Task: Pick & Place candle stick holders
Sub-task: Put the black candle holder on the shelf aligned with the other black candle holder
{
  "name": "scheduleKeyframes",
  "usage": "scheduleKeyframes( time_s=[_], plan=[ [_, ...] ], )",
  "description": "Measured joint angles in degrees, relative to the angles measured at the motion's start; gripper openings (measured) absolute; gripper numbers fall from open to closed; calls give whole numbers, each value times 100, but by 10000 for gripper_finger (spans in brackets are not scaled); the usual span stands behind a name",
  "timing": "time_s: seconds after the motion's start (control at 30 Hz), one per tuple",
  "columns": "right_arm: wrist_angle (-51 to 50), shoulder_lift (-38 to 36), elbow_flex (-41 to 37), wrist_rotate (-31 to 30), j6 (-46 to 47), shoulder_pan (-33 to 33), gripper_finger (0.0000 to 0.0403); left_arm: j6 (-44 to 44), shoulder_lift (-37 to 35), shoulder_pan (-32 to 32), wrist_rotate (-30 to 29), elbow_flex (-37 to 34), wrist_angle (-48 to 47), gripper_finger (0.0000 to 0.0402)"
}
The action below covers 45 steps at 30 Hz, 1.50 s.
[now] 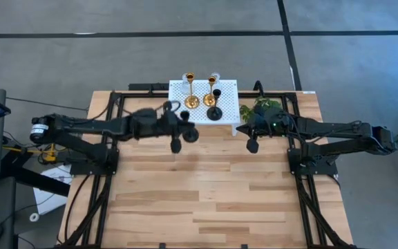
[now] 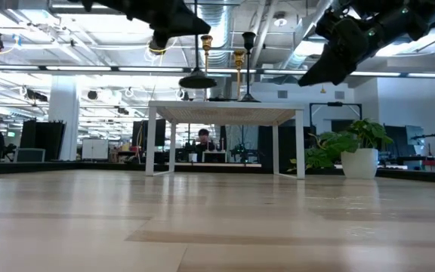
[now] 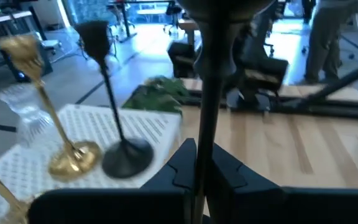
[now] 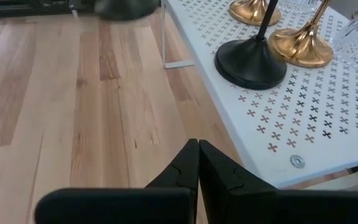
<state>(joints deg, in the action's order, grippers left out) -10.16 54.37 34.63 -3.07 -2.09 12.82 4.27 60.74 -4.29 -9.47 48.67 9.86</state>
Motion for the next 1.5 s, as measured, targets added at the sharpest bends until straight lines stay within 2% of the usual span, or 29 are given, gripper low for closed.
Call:
scheduleKeyframes(
  time_s=[0.3, 0.57, 0.9, 1.23, 1.5],
  plan=[
    [-35, -1, 0, -150, -67, 33, 0, 30, 765, -695, 510, 834, -220, 12],
    [-128, 0, 0, -150, -89, 165, 0, 110, 1266, -1191, 524, 1421, -597, 13],
    [-180, 211, 0, -149, -101, 348, 0, -40, 1288, -1499, 528, 1481, -854, 13],
    [-144, 632, 0, -151, -101, 461, 0, -68, 1287, -1498, 529, 1462, -896, 13],
    [-97, 675, 0, -151, -100, 461, 0, -164, 1277, -1500, 522, 1350, -856, 16]
  ],
)
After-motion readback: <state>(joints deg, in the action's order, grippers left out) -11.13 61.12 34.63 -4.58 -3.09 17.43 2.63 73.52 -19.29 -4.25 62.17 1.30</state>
